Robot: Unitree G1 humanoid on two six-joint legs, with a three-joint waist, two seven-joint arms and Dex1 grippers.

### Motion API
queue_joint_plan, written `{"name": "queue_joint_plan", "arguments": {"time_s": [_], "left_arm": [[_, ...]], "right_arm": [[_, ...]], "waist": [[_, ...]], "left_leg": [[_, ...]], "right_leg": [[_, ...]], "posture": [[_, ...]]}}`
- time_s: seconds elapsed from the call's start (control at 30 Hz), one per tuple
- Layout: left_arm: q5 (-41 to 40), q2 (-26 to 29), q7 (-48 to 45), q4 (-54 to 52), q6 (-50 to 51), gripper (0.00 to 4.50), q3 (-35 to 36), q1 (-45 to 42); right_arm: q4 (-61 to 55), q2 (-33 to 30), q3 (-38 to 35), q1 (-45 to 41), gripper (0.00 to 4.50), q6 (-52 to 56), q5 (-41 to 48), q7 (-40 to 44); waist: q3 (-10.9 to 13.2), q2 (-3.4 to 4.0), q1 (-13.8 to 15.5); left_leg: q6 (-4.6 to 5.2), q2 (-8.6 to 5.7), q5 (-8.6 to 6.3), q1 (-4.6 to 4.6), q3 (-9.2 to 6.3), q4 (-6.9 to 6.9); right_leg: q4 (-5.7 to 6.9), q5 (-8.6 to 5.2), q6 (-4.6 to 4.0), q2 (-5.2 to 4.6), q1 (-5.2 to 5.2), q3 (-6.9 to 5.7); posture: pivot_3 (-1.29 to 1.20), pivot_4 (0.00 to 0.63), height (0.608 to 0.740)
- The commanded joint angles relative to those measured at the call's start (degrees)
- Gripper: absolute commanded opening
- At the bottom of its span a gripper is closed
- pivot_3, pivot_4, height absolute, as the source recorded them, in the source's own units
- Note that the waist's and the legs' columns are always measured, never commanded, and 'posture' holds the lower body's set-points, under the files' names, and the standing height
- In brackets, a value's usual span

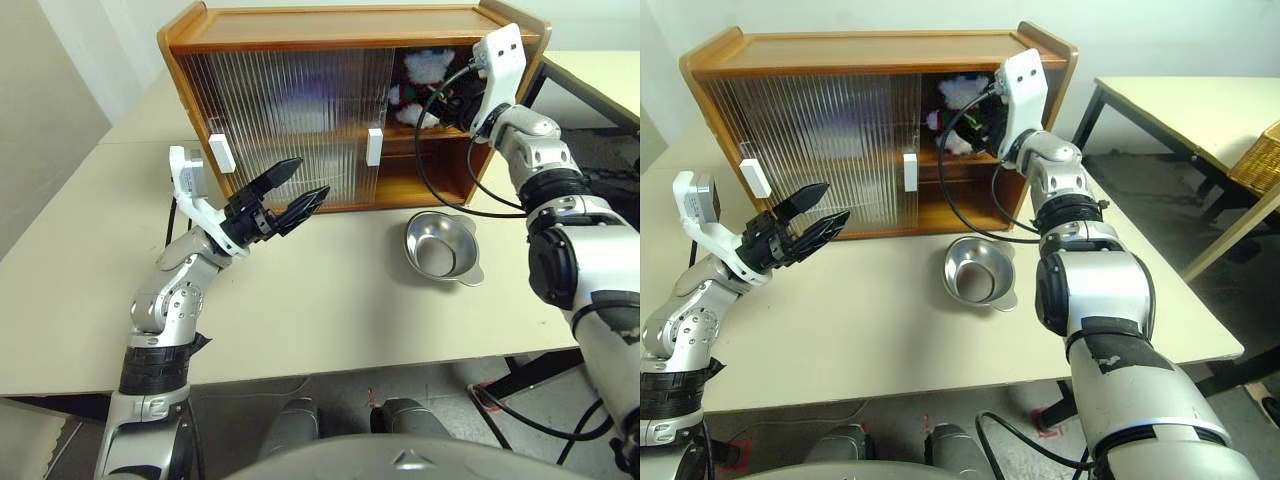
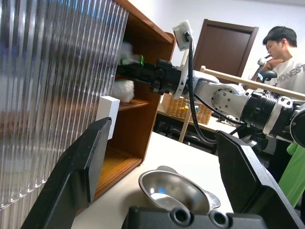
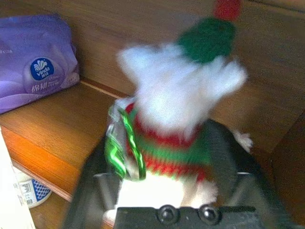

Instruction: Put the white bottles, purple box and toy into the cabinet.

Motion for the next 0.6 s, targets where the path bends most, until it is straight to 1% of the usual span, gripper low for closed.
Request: {"name": "queue_joint_plan", "arguments": {"time_s": [0.03,0.3,0.43,0.6], "left_arm": [[0.2,0.1,-0.3,-1.0,-0.2,4.5,0.0,0.3],[0.3,-0.1,-1.1,-0.2,-0.2,4.5,-0.4,-0.3],[0.3,-0.1,-1.4,-0.1,-0.1,4.5,-0.4,-0.4],[0.4,-0.2,-1.8,0.5,0.0,4.5,-0.8,-0.7]], "right_arm": [[0.3,-0.1,-0.4,0.0,4.46,0.2,-0.1,0.9],[-2.8,-1.4,-2.1,0.9,4.46,0.7,2.0,3.7],[-6.2,-2.4,-2.7,3.0,4.46,2.1,3.0,5.6],[-9.0,-3.1,-2.8,5.4,4.46,3.7,3.4,5.9]], "waist": [[0.0,0.0,0.0],[0.0,0.0,0.0],[0.0,0.0,0.0],[0.0,0.0,-0.2]], "left_leg": [[0.0,0.0,0.0,-0.03,0.0,0.0],[-0.01,0.01,-0.03,-0.1,0.01,0.0],[-0.01,0.02,-0.02,-0.09,0.01,0.01],[0.02,0.02,-0.01,-0.07,0.02,0.06]], "right_leg": [[0.0,0.0,0.0,0.0,-0.02,0.0],[0.0,0.08,0.13,0.0,-0.08,-0.04],[0.0,0.07,0.11,0.0,-0.08,-0.05],[0.04,0.12,0.13,0.0,-0.07,-0.04]], "posture": [[0.03,0.003,0.74],[0.02,0.0,0.74],[0.01,0.0,0.74],[-0.01,0.001,0.74]]}}
